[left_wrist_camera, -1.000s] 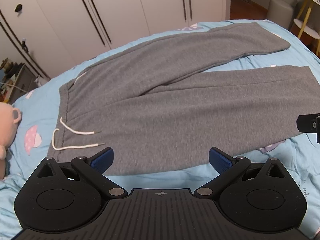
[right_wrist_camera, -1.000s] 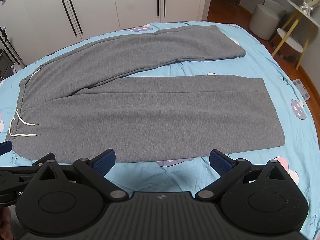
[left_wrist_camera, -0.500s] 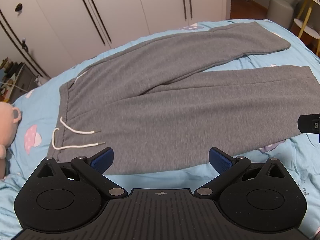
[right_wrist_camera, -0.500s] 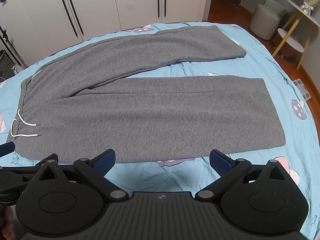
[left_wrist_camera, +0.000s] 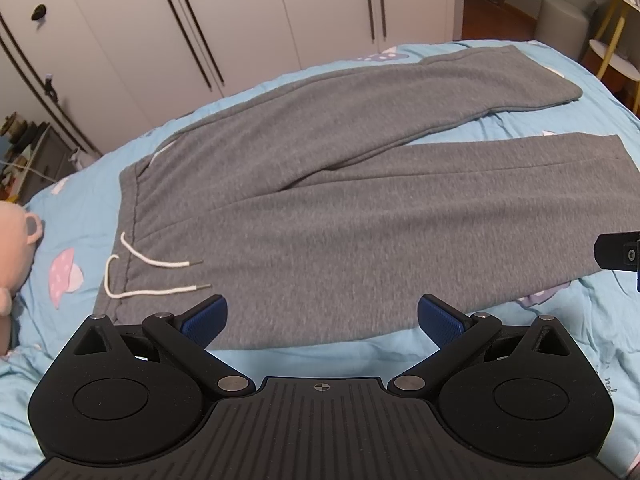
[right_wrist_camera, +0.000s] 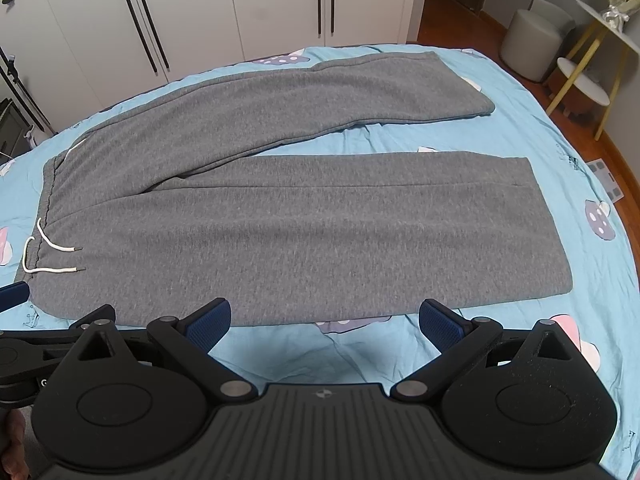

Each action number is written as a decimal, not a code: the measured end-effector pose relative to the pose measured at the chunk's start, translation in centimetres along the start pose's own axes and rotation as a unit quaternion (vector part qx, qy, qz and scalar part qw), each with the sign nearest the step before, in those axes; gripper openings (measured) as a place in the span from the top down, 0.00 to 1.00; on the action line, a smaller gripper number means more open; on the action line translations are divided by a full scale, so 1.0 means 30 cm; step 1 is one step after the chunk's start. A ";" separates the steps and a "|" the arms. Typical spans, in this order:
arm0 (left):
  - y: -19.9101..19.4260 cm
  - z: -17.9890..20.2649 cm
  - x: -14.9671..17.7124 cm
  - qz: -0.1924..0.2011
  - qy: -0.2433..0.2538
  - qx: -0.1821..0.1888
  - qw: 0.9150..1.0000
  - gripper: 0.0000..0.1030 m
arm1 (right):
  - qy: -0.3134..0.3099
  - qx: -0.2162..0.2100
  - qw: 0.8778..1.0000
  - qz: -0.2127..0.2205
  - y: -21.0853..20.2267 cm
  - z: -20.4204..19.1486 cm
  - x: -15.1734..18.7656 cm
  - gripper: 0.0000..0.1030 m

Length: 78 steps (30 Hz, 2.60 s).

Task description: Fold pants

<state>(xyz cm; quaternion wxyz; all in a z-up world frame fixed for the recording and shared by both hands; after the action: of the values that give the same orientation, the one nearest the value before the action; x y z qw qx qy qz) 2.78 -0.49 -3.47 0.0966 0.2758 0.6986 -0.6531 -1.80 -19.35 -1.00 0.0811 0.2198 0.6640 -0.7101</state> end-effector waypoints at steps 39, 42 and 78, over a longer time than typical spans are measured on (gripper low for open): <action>0.075 -0.011 -0.049 -0.012 -0.004 -0.003 1.000 0.00 | 0.009 -0.002 1.000 -0.021 0.093 0.013 -0.025 0.03; 0.099 -0.024 -0.061 -0.013 -0.011 0.002 1.000 0.00 | 0.016 -0.002 1.000 -0.019 0.109 0.027 -0.041 0.02; 0.910 -0.421 -0.210 0.181 -0.270 -0.083 0.942 0.00 | 0.323 0.076 0.942 0.046 1.359 0.572 -1.304 0.19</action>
<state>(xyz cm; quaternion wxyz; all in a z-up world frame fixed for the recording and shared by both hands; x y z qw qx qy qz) 24.81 9.92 -22.19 0.4208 0.2013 0.6365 -0.6142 46.11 -47.34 -21.21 -0.1224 0.4729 0.5877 -0.6449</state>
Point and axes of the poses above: each gripper's, at about its wrist camera, not at the fingertips, and y roughly the way its jaws point, z to its right, x to its underside, the point moved 3 cm from there along y, roughly the way its jaws point, and after that the axes turned 6 degrees about -y, right-handed, at the moved point
